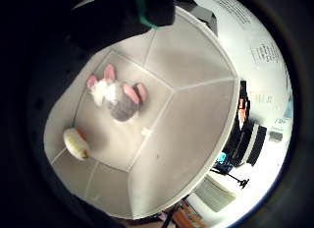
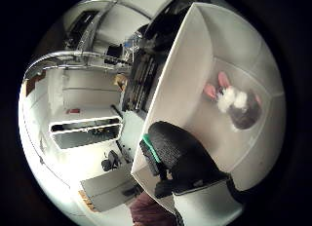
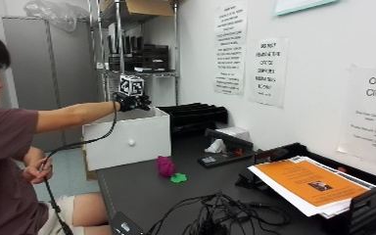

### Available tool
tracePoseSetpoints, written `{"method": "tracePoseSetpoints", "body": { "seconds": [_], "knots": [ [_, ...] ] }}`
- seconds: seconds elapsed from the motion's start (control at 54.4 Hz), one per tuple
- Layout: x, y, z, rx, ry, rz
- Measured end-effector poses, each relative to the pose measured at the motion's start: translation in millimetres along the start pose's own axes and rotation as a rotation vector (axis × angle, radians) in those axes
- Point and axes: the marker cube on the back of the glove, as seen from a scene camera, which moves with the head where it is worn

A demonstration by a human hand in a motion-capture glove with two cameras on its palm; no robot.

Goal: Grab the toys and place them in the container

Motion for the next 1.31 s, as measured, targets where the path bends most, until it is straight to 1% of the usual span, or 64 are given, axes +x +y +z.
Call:
{"method": "tracePoseSetpoints", "body": {
  "seconds": [0.257,0.349,0.441,0.552,0.717,0.828,0.938,1.03,1.14,1.232,1.306],
  "knots": [
    [9.0,10.4,-19.0,0.029,0.014,-0.009],
    [10.2,13.1,-40.7,0.078,0.005,0.011],
    [16.0,23.4,-78.1,0.11,0.025,0.009],
    [4.5,10.3,-116.3,0.189,0.052,0.094],
    [56.3,49.9,-184.4,0.308,0.073,0.155],
    [99.8,70.9,-200.2,0.366,0.039,0.195],
    [151.1,83.0,-187.6,0.414,0.048,0.263],
    [186.8,87.9,-162.8,0.41,0.078,0.3],
    [234.4,87.3,-105.8,0.366,0.158,0.339],
    [264.9,84.1,-53.2,0.292,0.17,0.388],
    [283.3,89.5,-17.1,0.226,0.148,0.393]
  ]
}}
